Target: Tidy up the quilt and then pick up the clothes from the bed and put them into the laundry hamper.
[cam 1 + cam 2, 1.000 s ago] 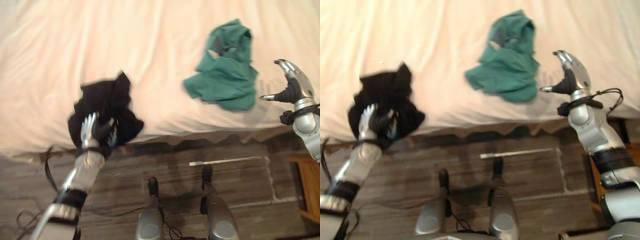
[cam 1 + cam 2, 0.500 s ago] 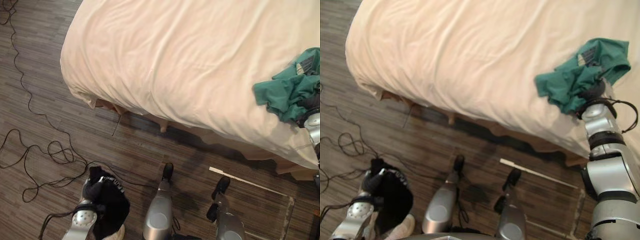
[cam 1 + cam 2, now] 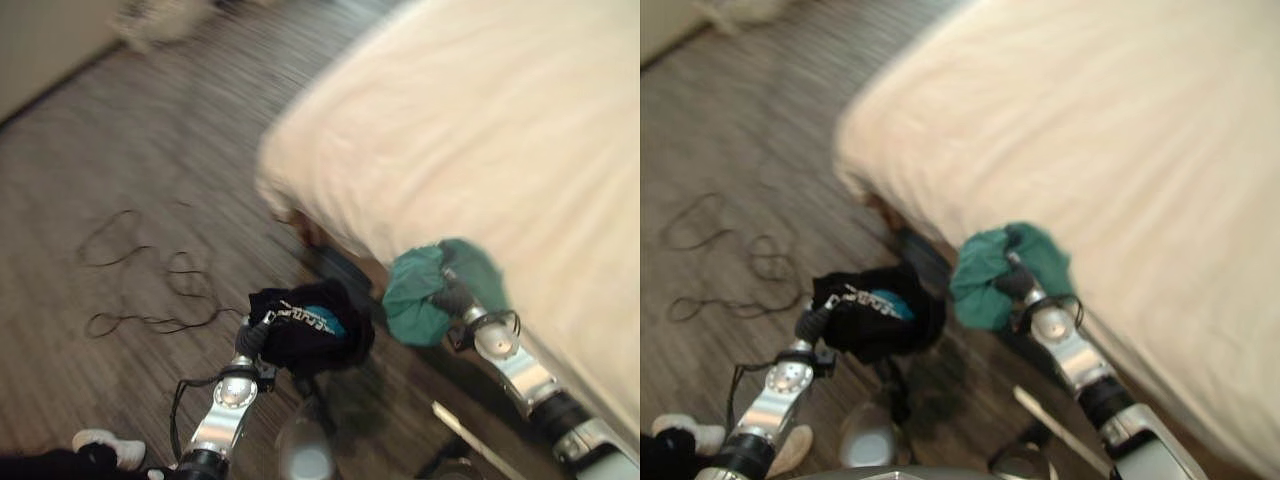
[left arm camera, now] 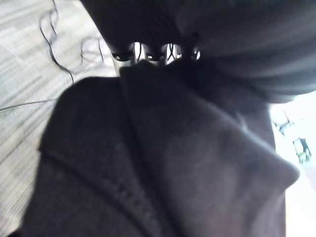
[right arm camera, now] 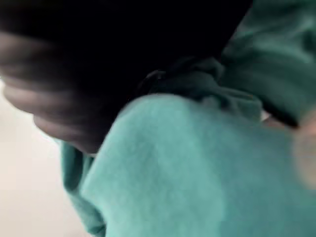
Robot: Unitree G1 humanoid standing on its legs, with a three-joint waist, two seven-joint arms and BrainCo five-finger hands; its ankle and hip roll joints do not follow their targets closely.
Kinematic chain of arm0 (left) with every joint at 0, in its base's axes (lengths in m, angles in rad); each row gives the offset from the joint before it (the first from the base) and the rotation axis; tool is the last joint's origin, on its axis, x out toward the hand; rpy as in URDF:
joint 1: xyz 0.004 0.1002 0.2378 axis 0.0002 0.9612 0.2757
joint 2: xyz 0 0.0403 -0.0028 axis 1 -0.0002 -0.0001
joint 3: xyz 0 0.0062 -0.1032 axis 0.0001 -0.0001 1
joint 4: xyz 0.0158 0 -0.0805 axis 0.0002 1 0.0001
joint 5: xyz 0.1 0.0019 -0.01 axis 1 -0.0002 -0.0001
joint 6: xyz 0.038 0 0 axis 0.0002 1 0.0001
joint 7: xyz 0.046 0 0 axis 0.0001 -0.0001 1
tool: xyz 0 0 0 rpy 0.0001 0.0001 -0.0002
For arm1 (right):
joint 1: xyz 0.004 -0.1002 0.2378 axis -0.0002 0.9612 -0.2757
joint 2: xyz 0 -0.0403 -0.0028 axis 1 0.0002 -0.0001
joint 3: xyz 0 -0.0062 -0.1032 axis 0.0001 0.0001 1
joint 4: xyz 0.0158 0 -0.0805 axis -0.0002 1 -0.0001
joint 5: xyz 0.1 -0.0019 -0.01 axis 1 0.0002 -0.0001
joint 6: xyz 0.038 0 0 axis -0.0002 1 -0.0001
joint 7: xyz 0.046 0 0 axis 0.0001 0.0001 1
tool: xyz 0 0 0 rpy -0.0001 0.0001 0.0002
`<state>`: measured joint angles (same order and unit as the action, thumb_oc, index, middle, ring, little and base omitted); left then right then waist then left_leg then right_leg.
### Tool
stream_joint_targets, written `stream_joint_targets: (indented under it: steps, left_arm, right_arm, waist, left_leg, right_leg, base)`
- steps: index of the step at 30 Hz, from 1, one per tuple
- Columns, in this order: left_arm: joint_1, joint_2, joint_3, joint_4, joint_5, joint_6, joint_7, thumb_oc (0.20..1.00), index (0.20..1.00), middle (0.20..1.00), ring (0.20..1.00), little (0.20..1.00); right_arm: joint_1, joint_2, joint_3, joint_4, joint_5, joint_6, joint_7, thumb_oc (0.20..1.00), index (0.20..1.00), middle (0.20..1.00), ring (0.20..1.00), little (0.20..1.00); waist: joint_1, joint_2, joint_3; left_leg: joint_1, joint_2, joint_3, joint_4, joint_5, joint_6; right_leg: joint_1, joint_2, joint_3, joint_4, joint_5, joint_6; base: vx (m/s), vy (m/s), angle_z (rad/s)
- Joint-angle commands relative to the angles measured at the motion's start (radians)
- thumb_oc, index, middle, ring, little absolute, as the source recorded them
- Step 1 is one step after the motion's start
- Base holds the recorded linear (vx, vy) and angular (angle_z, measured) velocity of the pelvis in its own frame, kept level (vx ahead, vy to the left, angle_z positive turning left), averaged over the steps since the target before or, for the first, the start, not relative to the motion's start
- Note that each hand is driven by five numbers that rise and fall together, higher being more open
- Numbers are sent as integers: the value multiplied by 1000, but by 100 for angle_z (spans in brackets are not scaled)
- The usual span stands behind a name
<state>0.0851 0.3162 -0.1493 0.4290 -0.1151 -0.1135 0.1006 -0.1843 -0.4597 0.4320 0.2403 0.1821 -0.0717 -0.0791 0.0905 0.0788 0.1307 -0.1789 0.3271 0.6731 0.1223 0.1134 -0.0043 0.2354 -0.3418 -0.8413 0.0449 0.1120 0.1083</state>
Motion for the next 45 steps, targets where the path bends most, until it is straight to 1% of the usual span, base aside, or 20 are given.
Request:
stream_joint_targets:
  steps: [1,3,4,5,9,12,15,16,20,23,26,28,31,36,38,40,41,42,44,45]
  left_arm:
    - [47,138,124,-84,-61,-23,32,200,200,200,200,200]
    - [71,116,164,-85,-84,-25,41,200,200,200,200,200]
    - [61,116,168,-94,-94,-30,52,200,200,200,200,200]
    - [39,112,153,-86,-104,-32,53,200,200,200,200,200]
    - [-10,89,111,-48,-138,-40,38,200,200,200,200,200]
    - [-54,62,73,21,-137,-36,31,200,200,200,200,200]
    - [-35,36,64,71,-103,-31,13,200,200,200,200,200]
    - [-171,-71,-45,491,-53,13,81,200,200,200,200,200]
    - [-138,-58,-20,402,-81,4,80,200,200,200,200,200]
    - [-111,-42,-16,288,-91,-3,67,200,200,200,200,200]
    - [-105,-38,-8,236,-90,-7,70,200,200,200,200,200]
    - [-94,-35,-5,228,-72,-8,69,200,200,200,200,200]
    - [-79,-37,-8,231,-50,-2,71,200,200,200,200,200]
    - [-53,-13,21,192,-52,5,78,200,200,200,200,200]
    - [-51,-5,20,195,-47,9,78,200,200,200,200,200]
    - [-51,9,24,191,-35,20,80,200,200,200,200,200]
    - [-58,28,19,185,-27,29,87,200,200,200,200,200]
    - [-59,28,19,185,-27,29,87,200,200,200,200,200]
    - [-68,41,10,163,-27,27,90,200,200,200,200,200]
    - [-85,35,2,165,-29,22,93,200,200,200,200,200]
  right_arm:
    - [-19,81,-161,-82,149,-93,28,200,200,200,200,200]
    - [48,96,-216,-106,127,-97,16,200,200,200,200,200]
    - [96,111,-249,-112,128,-99,12,200,200,200,200,200]
    - [112,111,-272,-86,117,-92,-1,200,200,200,200,200]
    - [175,123,-338,5,104,-82,-32,200,200,200,200,200]
    - [204,140,-402,134,62,-57,-85,200,200,200,200,200]
    - [206,157,-392,218,45,-47,-83,200,200,200,200,200]
    - [177,174,-214,588,-109,38,-97,200,200,200,200,200]
    - [180,161,-226,508,-92,27,-93,200,200,200,200,200]
    - [172,113,-237,385,-76,7,-85,200,200,200,200,200]
    - [164,65,-233,294,-119,18,-84,200,200,200,200,200]
    - [159,48,-230,245,-144,17,-83,200,200,200,200,200]
    - [105,35,-217,276,-170,10,-102,200,200,200,200,200]
    - [129,82,-207,293,-203,19,-93,200,200,200,200,200]
    - [133,97,-208,299,-204,20,-89,200,200,200,200,200]
    - [145,117,-208,296,-213,34,-73,200,200,200,200,200]
    - [143,118,-208,284,-230,39,-60,200,200,200,200,200]
    - [143,117,-208,284,-230,40,-60,200,200,200,200,200]
    - [142,108,-216,262,-223,37,-65,200,200,200,200,200]
    - [156,103,-229,234,-204,32,-66,200,200,200,200,200]
  waist:
    - [48,-92,35]
    - [56,-108,46]
    - [13,-112,60]
    - [-15,-104,72]
    - [-56,-87,74]
    - [-124,-97,66]
    - [-116,-115,47]
    - [-57,-80,50]
    - [-56,-78,55]
    - [-32,-87,134]
    - [-3,-96,156]
    - [16,-98,140]
    - [63,-79,113]
    - [85,-145,85]
    - [96,-162,85]
    - [78,-177,107]
    - [44,-136,131]
    - [45,-133,129]
    - [11,-88,151]
    - [-38,-78,165]
  left_leg:
    - [76,-13,-118,-130,38,-151]
    - [70,-61,-154,-123,1,-108]
    - [85,-92,-185,-138,-7,-89]
    - [83,-95,-211,-158,11,-88]
    - [106,-140,-336,-186,-17,-93]
    - [152,-206,-487,-193,-70,-88]
    - [172,-245,-521,-168,-97,-73]
    - [250,-297,-632,-195,-120,-59]
    - [246,-290,-636,-132,-139,-70]
    - [43,-272,-638,284,-29,-152]
    - [-90,-244,-578,397,-16,-131]
    - [-121,-247,-525,269,-62,-102]
    - [-147,-213,-464,-55,22,-109]
    - [-149,-223,-420,-20,35,-62]
    - [-140,-234,-413,-18,16,-44]
    - [-78,-264,-411,-20,-43,-7]
    - [33,-248,-437,-83,-64,13]
    - [30,-244,-436,-86,-60,13]
    - [124,-238,-484,-158,-66,6]
    - [204,-257,-537,-196,-99,-15]
  right_leg:
    - [-95,-96,67,67,-12,142]
    - [-86,-176,68,221,113,154]
    - [-142,-155,200,302,96,147]
    - [-240,-84,323,301,15,125]
    - [-318,52,484,200,-111,107]
    - [-366,160,693,7,-101,103]
    - [-305,155,696,-43,-81,100]
    - [-181,250,671,-46,-173,21]
    - [-151,257,661,-67,-177,8]
    - [-99,253,639,-96,-190,-33]
    - [-55,258,617,-125,-216,-43]
    - [-35,257,626,-132,-245,-30]
    - [28,271,637,-132,-315,-4]
    - [64,252,651,-41,-329,19]
    - [27,248,657,55,-296,46]
    - [-73,200,659,287,-154,124]
    - [-231,171,643,525,-18,139]
    - [-235,175,644,524,-15,138]
    - [-354,183,610,555,-94,107]
    - [-431,228,607,424,-158,77]
  base:
    - [97,122,190]
    - [185,138,188]
    - [300,252,162]
    - [224,235,225]
    - [294,6,214]
    - [415,-102,247]
    - [158,-38,198]
    - [162,-66,68]
    - [54,-71,13]
    - [-30,-145,15]
    - [220,-118,27]
    - [352,51,-28]
    - [510,156,-26]
    - [443,99,6]
    - [346,96,14]
    - [446,188,-25]
    - [483,217,-7]
    - [750,243,28]
    - [608,73,52]
    - [422,-26,39]
